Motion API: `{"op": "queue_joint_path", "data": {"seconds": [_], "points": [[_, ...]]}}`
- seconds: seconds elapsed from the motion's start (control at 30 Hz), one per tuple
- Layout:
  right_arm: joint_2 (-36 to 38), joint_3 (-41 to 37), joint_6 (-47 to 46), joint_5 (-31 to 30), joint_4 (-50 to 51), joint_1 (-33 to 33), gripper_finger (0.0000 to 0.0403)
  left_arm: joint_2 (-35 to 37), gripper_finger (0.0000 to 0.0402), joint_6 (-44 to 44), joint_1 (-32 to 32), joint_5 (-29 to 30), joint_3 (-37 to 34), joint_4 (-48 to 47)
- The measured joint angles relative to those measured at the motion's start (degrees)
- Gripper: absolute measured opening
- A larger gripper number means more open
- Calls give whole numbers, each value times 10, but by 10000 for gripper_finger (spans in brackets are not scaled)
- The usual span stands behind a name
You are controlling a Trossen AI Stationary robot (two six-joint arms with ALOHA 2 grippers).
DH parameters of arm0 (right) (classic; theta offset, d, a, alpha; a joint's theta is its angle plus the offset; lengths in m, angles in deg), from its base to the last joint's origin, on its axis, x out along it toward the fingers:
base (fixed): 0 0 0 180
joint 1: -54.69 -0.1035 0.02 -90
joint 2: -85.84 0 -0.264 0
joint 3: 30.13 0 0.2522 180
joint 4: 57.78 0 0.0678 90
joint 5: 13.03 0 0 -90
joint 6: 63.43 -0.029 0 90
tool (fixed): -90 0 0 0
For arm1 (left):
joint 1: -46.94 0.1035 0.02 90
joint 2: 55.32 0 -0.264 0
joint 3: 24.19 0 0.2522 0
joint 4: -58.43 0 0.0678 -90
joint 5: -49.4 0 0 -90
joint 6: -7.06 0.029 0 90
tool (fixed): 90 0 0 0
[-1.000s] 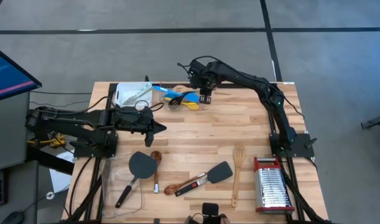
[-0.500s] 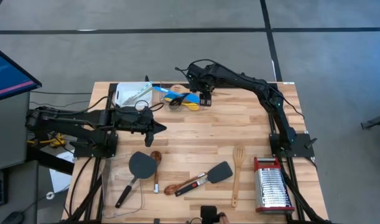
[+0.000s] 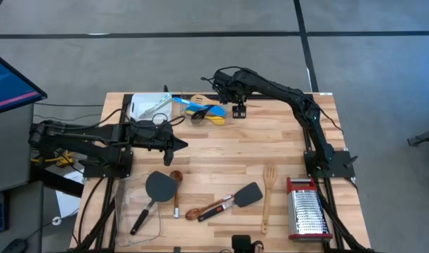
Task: Pick & Place Kitchen Items
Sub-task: Put the brown slotted spoon into the top transparent bin
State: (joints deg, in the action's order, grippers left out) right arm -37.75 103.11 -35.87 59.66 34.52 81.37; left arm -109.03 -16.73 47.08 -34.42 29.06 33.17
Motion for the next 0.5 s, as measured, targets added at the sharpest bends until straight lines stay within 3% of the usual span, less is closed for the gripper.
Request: {"op": "queue_joint_path", "data": {"seconds": [0.33, 0.5], "points": [[2, 157, -32, 0, 110, -32, 264, 0, 2, 0, 0, 0, 0, 0], [57, 148, -79, 7, 106, -51, 264, 0, 2, 0, 0, 0, 0, 0]]}}
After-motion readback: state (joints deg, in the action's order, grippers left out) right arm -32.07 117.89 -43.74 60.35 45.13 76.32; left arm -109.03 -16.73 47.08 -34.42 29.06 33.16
